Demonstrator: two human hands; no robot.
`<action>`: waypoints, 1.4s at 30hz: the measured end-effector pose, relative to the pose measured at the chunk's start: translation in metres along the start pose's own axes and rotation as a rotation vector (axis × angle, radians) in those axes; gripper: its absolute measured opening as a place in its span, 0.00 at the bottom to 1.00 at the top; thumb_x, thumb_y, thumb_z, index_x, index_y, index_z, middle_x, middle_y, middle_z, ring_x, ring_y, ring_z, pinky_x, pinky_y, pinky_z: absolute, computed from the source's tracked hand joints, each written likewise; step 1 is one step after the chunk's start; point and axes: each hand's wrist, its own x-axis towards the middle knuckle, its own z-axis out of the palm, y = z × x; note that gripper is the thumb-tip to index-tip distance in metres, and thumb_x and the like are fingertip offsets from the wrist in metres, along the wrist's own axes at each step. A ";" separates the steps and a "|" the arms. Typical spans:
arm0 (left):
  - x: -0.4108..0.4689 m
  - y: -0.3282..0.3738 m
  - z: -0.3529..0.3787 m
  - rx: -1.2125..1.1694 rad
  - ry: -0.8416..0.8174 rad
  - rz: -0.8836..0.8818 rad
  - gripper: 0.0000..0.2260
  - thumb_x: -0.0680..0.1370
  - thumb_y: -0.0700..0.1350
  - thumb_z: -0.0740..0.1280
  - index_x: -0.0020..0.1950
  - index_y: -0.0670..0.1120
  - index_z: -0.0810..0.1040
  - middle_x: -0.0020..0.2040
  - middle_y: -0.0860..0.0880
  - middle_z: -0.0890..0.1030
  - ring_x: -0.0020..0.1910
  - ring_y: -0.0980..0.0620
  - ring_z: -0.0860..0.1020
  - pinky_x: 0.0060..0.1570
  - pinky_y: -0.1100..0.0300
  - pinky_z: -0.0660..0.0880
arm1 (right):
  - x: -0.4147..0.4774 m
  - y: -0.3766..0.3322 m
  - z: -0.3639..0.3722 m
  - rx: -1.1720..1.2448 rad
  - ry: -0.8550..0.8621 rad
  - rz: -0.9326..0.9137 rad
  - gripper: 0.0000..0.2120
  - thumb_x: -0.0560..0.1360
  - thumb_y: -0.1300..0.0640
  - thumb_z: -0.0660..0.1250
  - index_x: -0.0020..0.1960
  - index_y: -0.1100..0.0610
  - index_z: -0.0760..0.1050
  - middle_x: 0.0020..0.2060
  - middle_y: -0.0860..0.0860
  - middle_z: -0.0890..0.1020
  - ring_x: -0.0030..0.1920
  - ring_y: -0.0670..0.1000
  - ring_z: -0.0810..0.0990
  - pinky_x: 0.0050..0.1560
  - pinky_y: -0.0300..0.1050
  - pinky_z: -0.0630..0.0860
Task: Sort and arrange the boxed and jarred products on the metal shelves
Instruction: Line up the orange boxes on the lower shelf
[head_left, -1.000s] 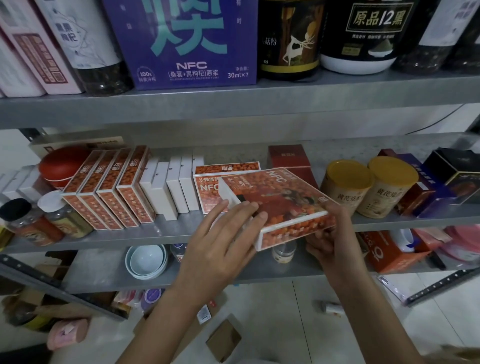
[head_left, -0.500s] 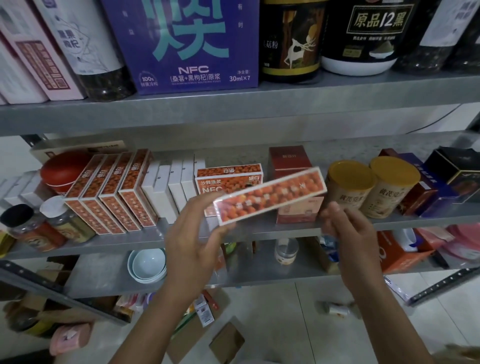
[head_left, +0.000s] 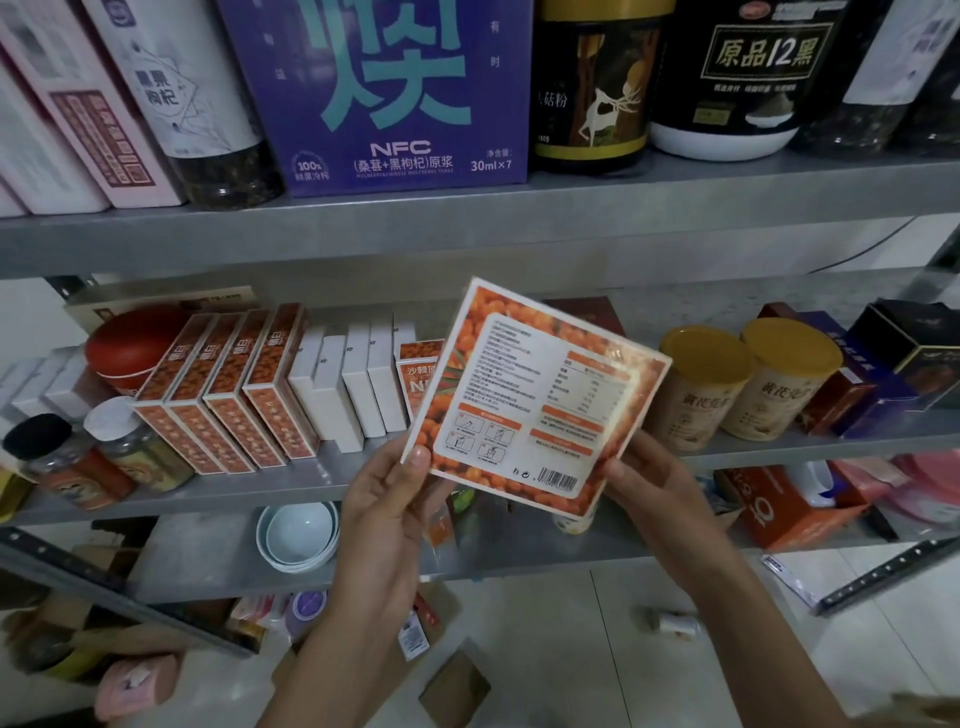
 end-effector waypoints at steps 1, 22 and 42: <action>-0.001 -0.002 0.000 -0.050 0.007 -0.038 0.16 0.73 0.42 0.67 0.59 0.37 0.77 0.54 0.41 0.84 0.55 0.45 0.82 0.51 0.55 0.81 | -0.001 0.001 0.002 -0.022 -0.006 0.023 0.21 0.69 0.54 0.73 0.61 0.54 0.77 0.58 0.53 0.83 0.60 0.54 0.81 0.62 0.56 0.75; -0.009 -0.012 0.007 -0.211 0.077 -0.249 0.18 0.72 0.44 0.68 0.61 0.40 0.79 0.58 0.42 0.83 0.57 0.46 0.82 0.53 0.54 0.80 | -0.006 -0.002 0.016 -0.169 0.058 0.040 0.11 0.71 0.45 0.67 0.40 0.47 0.85 0.29 0.47 0.81 0.29 0.43 0.74 0.32 0.32 0.72; 0.003 -0.033 0.017 1.782 -0.065 1.069 0.31 0.67 0.39 0.77 0.70 0.40 0.74 0.67 0.40 0.76 0.68 0.41 0.73 0.70 0.41 0.65 | -0.014 0.000 0.050 -0.001 0.280 0.193 0.25 0.61 0.38 0.68 0.44 0.58 0.83 0.25 0.48 0.78 0.24 0.42 0.69 0.32 0.40 0.66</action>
